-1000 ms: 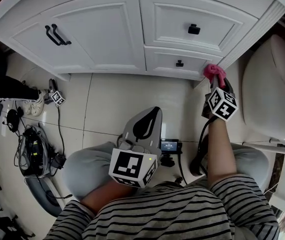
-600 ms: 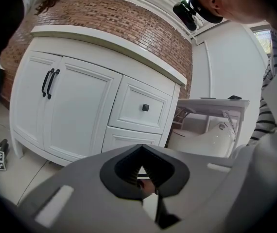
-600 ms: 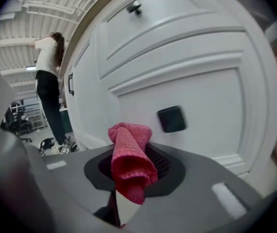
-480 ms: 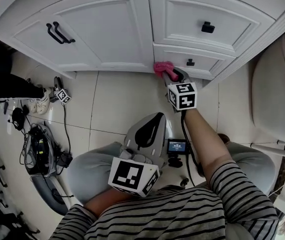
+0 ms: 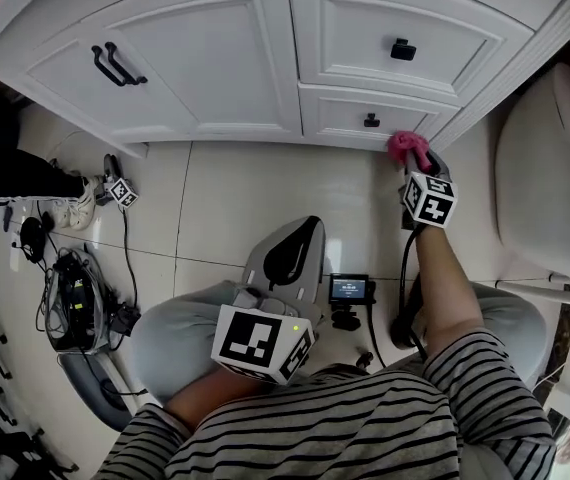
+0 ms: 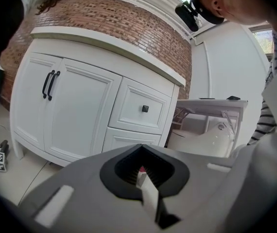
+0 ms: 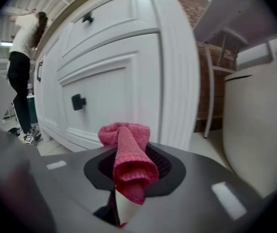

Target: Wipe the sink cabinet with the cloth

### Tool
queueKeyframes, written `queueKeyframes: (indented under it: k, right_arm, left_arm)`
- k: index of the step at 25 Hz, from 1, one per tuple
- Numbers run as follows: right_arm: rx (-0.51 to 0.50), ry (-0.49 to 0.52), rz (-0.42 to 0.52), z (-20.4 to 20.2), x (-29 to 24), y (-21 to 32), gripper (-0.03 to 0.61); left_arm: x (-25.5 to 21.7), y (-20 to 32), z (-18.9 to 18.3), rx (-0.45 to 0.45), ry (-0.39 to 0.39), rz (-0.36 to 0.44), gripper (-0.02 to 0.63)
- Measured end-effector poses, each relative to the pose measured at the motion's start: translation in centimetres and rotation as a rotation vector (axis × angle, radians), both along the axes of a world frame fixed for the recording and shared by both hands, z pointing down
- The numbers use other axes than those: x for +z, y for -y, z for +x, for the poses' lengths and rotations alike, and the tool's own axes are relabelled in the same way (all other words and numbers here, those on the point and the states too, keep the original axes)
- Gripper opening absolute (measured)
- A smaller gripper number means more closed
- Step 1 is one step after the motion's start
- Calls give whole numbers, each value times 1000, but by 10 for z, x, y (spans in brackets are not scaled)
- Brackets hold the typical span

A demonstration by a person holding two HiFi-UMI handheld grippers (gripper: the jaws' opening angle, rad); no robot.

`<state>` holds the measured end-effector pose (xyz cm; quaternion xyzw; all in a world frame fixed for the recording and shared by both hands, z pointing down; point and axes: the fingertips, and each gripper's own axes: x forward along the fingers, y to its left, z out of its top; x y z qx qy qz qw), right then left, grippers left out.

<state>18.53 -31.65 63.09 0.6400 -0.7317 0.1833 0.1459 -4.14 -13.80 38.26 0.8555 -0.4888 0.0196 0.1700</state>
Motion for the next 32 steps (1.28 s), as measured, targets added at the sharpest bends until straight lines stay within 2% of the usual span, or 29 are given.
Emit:
queueKeyframes:
  k: [3, 5, 7, 9, 11, 13, 16, 19, 21, 23, 26, 32]
  right_arm:
    - [125, -72, -63, 58, -8, -17, 92]
    - [137, -98, -53, 71, -37, -25, 92]
    - [72, -141, -4, 63, -84, -30, 91]
    - [-45, -214, 56, 43, -142, -40, 92]
    - [-149, -232, 132, 20, -208, -62, 92]
    - [-212, -138, 228, -2, -272, -98, 92]
    - [-227, 94, 361, -22, -332, -165, 94]
    - [-149, 271, 437, -20, -328, -211, 94]
    - [-86, 319, 418, -15, -304, -223, 92]
    - [-76, 317, 385, -18, -291, -222, 92]
    - [-107, 286, 407, -27, -294, -220, 91]
    - [-73, 240, 361, -23, -274, -215, 91]
  left_arm:
    - [-3, -3, 0, -5, 15, 25, 0]
    - [-6, -3, 1, -11, 25, 51, 0]
    - [-12, -4, 2, -16, 40, 78, 0]
    - [-20, -7, 6, -12, 68, 116, 0]
    - [-27, -11, 10, -7, 98, 154, 0]
    - [-30, -15, 10, -16, 112, 168, 0]
    - [-38, -22, 6, -46, 105, 175, 0]
    - [-50, -30, 3, -78, 118, 216, 0]
    - [-51, -34, 3, -97, 130, 228, 0]
    - [-47, -35, 7, -105, 143, 223, 0]
    - [-40, -36, 17, -88, 168, 218, 0]
    - [-33, -41, 27, -55, 209, 220, 0]
